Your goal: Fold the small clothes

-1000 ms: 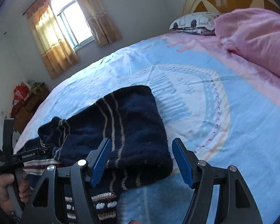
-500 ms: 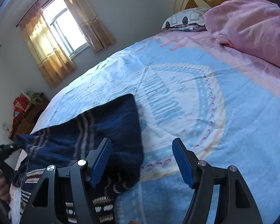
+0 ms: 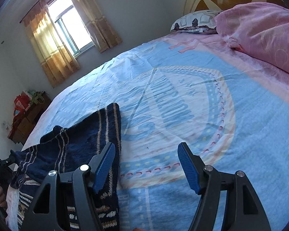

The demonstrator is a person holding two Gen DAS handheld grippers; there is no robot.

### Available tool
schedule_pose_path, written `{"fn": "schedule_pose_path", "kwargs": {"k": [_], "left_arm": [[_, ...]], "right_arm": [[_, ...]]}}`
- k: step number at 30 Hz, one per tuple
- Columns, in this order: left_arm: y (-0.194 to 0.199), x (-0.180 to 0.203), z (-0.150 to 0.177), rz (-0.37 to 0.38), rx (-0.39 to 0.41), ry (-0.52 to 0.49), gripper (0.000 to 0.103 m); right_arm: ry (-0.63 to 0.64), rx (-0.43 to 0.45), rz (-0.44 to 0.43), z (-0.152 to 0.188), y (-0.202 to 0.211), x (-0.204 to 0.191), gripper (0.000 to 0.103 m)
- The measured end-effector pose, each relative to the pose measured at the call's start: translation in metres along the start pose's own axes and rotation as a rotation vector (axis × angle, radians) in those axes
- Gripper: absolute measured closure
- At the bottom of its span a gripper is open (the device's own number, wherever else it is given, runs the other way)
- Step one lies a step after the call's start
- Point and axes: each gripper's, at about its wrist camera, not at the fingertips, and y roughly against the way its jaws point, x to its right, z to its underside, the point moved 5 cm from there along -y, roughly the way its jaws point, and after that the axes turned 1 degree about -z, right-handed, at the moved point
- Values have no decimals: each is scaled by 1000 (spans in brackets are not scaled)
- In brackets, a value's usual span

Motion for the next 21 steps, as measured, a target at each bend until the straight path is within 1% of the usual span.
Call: {"fn": "schedule_pose_path", "kwargs": {"k": [5, 11, 14, 16, 18, 21], "left_arm": [[-2, -13, 6, -6, -8, 25, 94], [-13, -28, 10, -35, -27, 43, 94], [-21, -34, 15, -53, -41, 49, 94], [-26, -37, 19, -63, -52, 49, 94], [-31, -41, 25, -72, -66, 57, 94], [-36, -46, 33, -70, -80, 68, 94]], "right_arm": [[4, -1, -2, 0, 0, 0, 35], [64, 3, -20, 1, 0, -11, 35], [119, 19, -86, 3, 5, -26, 35], [163, 7, -166, 7, 7, -43, 35], [228, -30, -230, 16, 5, -62, 35], [314, -89, -259, 29, -1, -81, 35]]}}
